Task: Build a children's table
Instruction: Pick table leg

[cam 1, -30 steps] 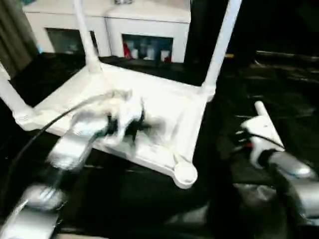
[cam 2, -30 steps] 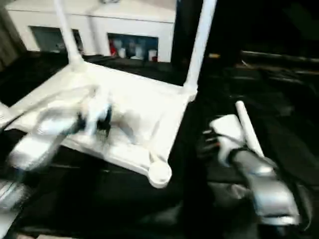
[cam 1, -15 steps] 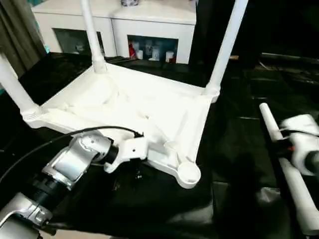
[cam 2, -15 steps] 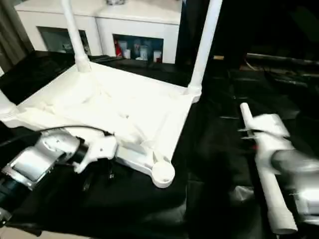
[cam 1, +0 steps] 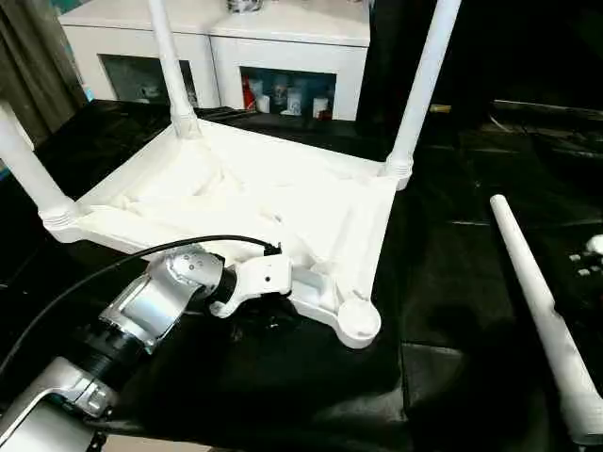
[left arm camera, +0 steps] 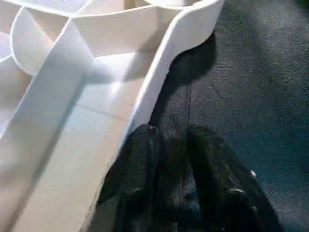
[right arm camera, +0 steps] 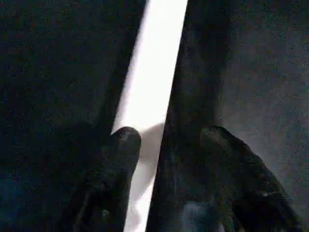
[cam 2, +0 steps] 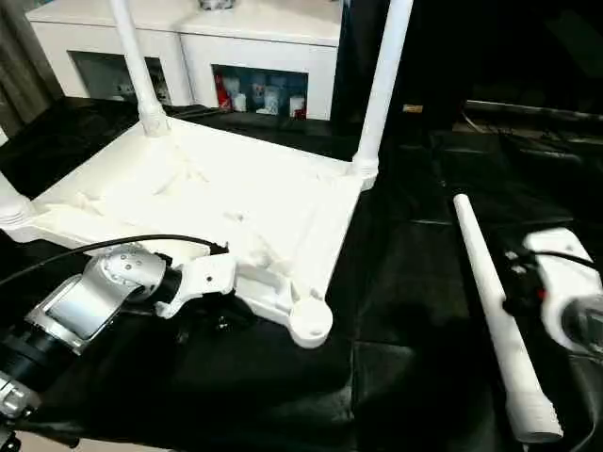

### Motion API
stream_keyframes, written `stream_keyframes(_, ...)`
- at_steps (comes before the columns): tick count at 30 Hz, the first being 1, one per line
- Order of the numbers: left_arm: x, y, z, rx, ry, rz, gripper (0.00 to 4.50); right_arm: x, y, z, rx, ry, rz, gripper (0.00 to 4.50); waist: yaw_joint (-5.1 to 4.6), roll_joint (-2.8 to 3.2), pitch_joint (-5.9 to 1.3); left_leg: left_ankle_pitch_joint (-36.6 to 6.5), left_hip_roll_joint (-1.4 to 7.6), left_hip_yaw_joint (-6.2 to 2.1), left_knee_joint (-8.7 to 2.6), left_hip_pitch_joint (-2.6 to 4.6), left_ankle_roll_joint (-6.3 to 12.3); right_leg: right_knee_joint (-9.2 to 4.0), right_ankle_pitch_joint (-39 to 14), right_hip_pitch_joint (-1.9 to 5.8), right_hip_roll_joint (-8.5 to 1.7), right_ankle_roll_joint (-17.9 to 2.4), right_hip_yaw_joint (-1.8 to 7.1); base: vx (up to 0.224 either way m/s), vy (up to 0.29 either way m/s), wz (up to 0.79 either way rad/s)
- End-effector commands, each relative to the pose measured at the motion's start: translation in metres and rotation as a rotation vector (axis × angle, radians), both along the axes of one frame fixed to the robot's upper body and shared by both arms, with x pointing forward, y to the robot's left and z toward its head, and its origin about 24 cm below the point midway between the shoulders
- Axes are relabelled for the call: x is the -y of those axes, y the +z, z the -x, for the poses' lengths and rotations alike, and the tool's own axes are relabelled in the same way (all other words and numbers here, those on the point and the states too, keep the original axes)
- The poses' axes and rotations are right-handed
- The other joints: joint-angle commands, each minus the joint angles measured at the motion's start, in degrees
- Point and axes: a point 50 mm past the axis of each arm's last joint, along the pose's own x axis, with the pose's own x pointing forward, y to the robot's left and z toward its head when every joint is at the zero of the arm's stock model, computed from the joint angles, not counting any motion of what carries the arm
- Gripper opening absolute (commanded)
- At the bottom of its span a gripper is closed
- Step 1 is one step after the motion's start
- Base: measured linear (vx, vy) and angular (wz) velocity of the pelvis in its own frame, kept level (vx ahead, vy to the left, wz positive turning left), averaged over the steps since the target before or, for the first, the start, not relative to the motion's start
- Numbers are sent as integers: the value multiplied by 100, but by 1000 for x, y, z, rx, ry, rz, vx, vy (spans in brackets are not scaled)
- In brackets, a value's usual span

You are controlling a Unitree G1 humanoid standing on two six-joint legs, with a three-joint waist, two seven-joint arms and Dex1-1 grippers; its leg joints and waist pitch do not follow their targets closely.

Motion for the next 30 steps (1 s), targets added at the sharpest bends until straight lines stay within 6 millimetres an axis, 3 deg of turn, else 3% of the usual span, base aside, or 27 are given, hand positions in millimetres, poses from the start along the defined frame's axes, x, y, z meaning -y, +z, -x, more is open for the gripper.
stream_keyframes(1,-3,7,-8,59,33,-1,165,4,-2,3,-24,-22,-3,265,-4,-93,-338,-981,201,-109,-362,77,26,-487,-1709,258,-300,-930,251,0,0,0)
stream_keyframes(2,-2,8,-9,72,39,8,168,4,-3,4,-34,-33,-32,271,-1,-129,-338,-940,197,-109,-361,66,45,-477,-1707,262,-300,-908,249,0,0,0)
stream_keyframes(4,-1,9,-9,72,39,14,199,3,-4,5,-37,-38,-59,298,-5,-113,-338,-960,201,-111,-359,72,43,-484,-1781,255,-303,-883,246,0,0,0)
stream_keyframes(9,0,12,-10,74,44,42,218,2,-17,11,-83,-56,-137,328,12,-136,-349,-857,206,-106,-352,69,81,-459,-1618,257,-309,-954,247,0,0,0)
stream_keyframes(12,1,17,-8,62,36,77,251,0,-30,18,-133,-67,-187,361,26,-141,-360,-833,209,-96,-339,81,104,-456,-1505,247,-315,-1025,247,0,0,0)
stream_keyframes(15,1,21,-9,67,35,96,264,3,-40,23,-174,-94,-200,368,28,-137,-352,-760,207,-100,-341,50,113,-428,-1337,261,-307,-1090,239,0,0,0)
stream_keyframes(19,4,33,-8,63,8,154,293,3,-42,27,-192,-113,-227,368,25,-133,-344,-853,204,-101,-346,61,76,-452,-1578,260,-320,-1026,238,0,0,0)
stream_keyframes(21,7,42,-3,42,-32,194,324,5,-43,27,-191,-125,-233,334,24,-129,-337,-891,206,-101,-347,63,57,-457,-1622,257,-318,-1034,235,0,0,0)
stream_keyframes(26,9,48,1,33,-58,225,342,5,-44,26,-185,-128,-237,297,27,-134,-334,-919,208,-99,-349,71,37,-461,-1715,252,-312,-994,232,0,0,0)
stream_keyframes(30,13,55,3,34,-57,272,382,4,-45,23,-169,-132,-246,256,25,-126,-342,-883,194,-97,-341,63,28,-458,-1712,259,-307,-963,231,0,0,0)
